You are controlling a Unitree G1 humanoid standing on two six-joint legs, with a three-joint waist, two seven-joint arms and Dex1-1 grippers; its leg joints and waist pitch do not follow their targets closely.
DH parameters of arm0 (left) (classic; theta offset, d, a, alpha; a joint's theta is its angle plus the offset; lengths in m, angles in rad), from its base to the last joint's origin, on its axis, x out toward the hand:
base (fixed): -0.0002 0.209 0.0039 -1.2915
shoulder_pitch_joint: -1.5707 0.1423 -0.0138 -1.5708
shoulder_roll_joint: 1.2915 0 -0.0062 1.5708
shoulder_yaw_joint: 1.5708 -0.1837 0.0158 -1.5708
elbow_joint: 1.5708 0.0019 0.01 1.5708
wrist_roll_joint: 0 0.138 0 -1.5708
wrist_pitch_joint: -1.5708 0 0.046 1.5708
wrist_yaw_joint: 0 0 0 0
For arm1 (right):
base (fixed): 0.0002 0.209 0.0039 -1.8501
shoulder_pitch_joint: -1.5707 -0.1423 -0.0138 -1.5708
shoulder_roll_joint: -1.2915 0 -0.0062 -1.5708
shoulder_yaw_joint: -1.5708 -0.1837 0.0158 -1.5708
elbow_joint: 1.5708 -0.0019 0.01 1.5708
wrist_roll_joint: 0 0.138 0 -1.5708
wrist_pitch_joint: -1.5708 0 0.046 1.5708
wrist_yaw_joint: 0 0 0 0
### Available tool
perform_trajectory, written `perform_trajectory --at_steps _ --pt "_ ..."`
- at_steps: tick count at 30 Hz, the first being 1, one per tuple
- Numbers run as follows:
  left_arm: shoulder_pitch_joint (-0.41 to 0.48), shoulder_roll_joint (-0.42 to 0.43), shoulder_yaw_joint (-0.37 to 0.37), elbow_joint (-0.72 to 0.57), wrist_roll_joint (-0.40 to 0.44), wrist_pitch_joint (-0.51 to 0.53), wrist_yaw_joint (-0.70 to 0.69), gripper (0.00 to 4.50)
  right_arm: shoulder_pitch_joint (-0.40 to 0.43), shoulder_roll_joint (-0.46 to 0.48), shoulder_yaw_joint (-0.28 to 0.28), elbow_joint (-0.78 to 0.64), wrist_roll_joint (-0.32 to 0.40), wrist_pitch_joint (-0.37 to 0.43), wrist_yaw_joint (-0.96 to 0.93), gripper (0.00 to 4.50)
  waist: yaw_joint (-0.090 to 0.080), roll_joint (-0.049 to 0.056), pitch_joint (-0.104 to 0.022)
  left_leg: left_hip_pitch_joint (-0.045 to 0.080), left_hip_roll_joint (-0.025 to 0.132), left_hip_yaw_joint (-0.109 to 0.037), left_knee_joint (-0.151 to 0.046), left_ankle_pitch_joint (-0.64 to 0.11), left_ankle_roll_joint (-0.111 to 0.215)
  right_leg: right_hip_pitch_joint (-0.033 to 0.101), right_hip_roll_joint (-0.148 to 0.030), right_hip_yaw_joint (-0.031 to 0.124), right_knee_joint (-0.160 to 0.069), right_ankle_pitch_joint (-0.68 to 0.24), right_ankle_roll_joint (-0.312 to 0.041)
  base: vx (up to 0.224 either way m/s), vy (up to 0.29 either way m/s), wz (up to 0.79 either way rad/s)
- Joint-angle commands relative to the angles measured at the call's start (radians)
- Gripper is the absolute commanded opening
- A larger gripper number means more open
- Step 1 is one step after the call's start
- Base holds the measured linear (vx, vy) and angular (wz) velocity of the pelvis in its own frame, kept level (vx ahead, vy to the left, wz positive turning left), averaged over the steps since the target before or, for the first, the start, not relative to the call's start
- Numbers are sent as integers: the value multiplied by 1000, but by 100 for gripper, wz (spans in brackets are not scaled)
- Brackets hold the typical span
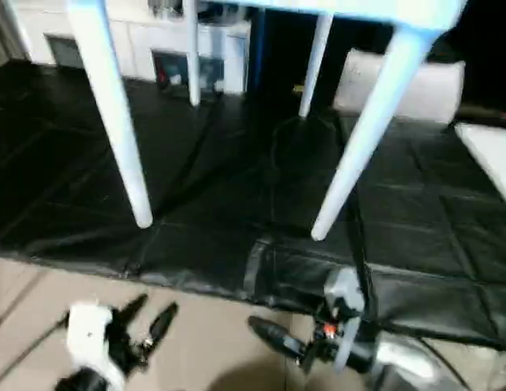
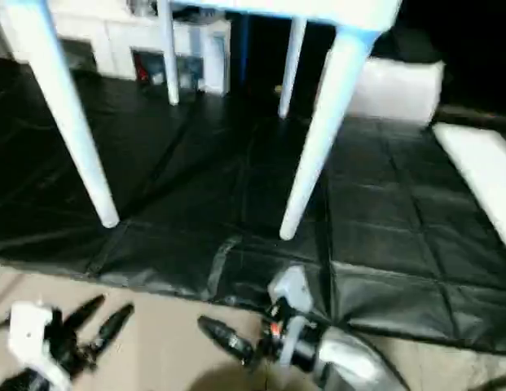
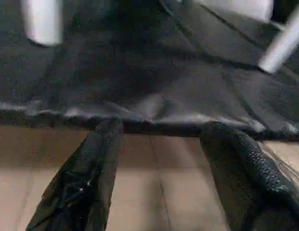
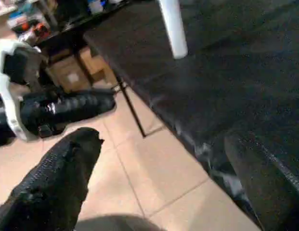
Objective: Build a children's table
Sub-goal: Flip table
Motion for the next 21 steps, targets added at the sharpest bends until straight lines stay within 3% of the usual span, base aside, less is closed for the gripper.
perform_trajectory --at_steps 1,2,3,4,5,6,7,8,9,10,11,12,13,14,15,16,17,18,19,20,21 --pt "9 5 -16 8 12 -3 7 293 -3 -3 -24 9 -3 -3 -7 450 1 5 -5 2 -19 -31 2 -293 14 -38 -151 81 -243 -1015 49 -16 -6 -19" --pt "-8 24 -37 56 25 -24 7 293 -23 6 -24 73 1 -3 11 450 2 11 -4 -8 -16 -37 -20 -282 7 -24 -137 67 -238 -983 39 -16 -6 -19" --pt "-10 26 -39 61 26 -26 7 293 -25 7 -23 79 1 -4 13 450 -2 14 -11 -16 -13 -40 -58 -344 -15 -11 -93 33 -221 -867 40 0 0 0" --pt "-24 40 -52 99 38 -46 5 293 -46 10 -10 143 -16 -19 32 450 -5 22 -9 -10 -8 -43 -73 -424 -19 -9 -73 13 -221 -771 34 0 0 0" --pt "-35 42 -53 129 42 -62 -2 293 -55 4 5 172 -29 -29 53 450 -10 22 -12 -10 -9 -42 -76 -431 -14 -3 -69 10 -224 -734 31 0 0 0" --pt "-44 44 -54 155 46 -73 -8 293 -64 2 15 198 -40 -37 66 450 -14 33 -11 -8 1 -44 -90 -460 -5 13 -67 -3 -228 -658 12 0 0 0" --pt "-55 45 -54 181 49 -83 -13 293 -72 1 24 221 -51 -44 79 450 -23 43 -7 -5 15 -48 -106 -533 1 26 -61 -27 -232 -604 8 0 0 0" --pt "-62 49 -56 196 54 -91 -17 293 -78 4 27 235 -50 -43 87 450 -29 50 -7 -8 24 -52 -117 -573 2 39 -57 -37 -226 -566 8 0 0 0" --pt "-62 49 -56 197 54 -91 -17 293 -79 4 27 236 -49 -42 88 450 -31 67 -8 -36 53 -62 -163 -682 -3 79 -50 -37 -171 -441 -16 0 0 0" --pt "-74 53 -58 219 60 -100 -22 293 -93 7 33 267 -55 -42 96 450 -1 76 -3 -101 91 -54 -242 -823 -15 132 -31 -14 -8 -248 -48 -64 -10 7" --pt "-78 53 -59 228 62 -103 -23 293 -100 8 36 283 -61 -44 97 450 27 86 -2 -114 85 -28 -250 -857 -24 128 -23 -3 14 -181 -59 -64 -10 7" --pt "-84 56 -59 242 66 -108 -21 293 -109 10 40 305 -69 -45 100 450 37 43 -5 -68 52 4 -223 -747 -15 83 -22 59 11 -374 -26 -3 -57 17" --pt "-94 60 -61 266 67 -117 -17 293 -118 13 46 334 -82 -52 103 450 27 -18 18 130 -45 8 97 -350 -15 -160 -123 56 -313 -1090 13 72 -44 6" --pt "-101 63 -62 283 67 -122 -14 293 -125 15 49 352 -90 -56 106 450 4 -29 21 97 -59 -16 119 -164 18 -148 -139 83 -311 -1203 6 72 -44 6" --pt "-115 73 -69 322 78 -128 -9 293 -134 18 54 382 -97 -57 110 450 12 3 12 22 -42 -68 72 -105 40 -21 -187 112 -265 -1036 -41 0 0 0" --pt "-118 75 -70 329 81 -128 -9 293 -135 19 54 388 -99 -57 110 450 10 7 16 31 -27 -71 31 -219 22 -21 -160 70 -244 -948 -44 -29 64 -2" --pt "-130 83 -76 361 90 -133 -6 293 -142 22 57 412 -104 -57 114 450 -8 9 -9 15 3 -81 -91 -475 24 14 -50 40 -156 -493 -56 -29 64 -2" --pt "-145 86 -79 403 93 -130 -7 293 -153 27 62 447 -119 -67 113 450 6 30 -22 24 12 -80 -100 -484 35 18 -53 45 -146 -383 -85 -22 22 25" --pt "-166 94 -86 454 116 -129 9 293 -164 37 61 485 -130 -70 101 450 -10 32 -28 21 21 -73 -111 -438 49 29 -62 52 -143 -204 -145 0 0 0" --pt "-180 100 -91 490 132 -128 20 293 -172 44 60 513 -137 -72 93 450 -12 37 -22 7 25 -73 -119 -420 54 38 -63 51 -144 -175 -156 0 0 0" --pt "-221 109 -102 582 162 -119 44 293 -195 62 57 587 -157 -71 63 450 -20 24 -16 -3 26 -66 -125 -426 51 42 -66 47 -157 -231 -145 0 0 0"
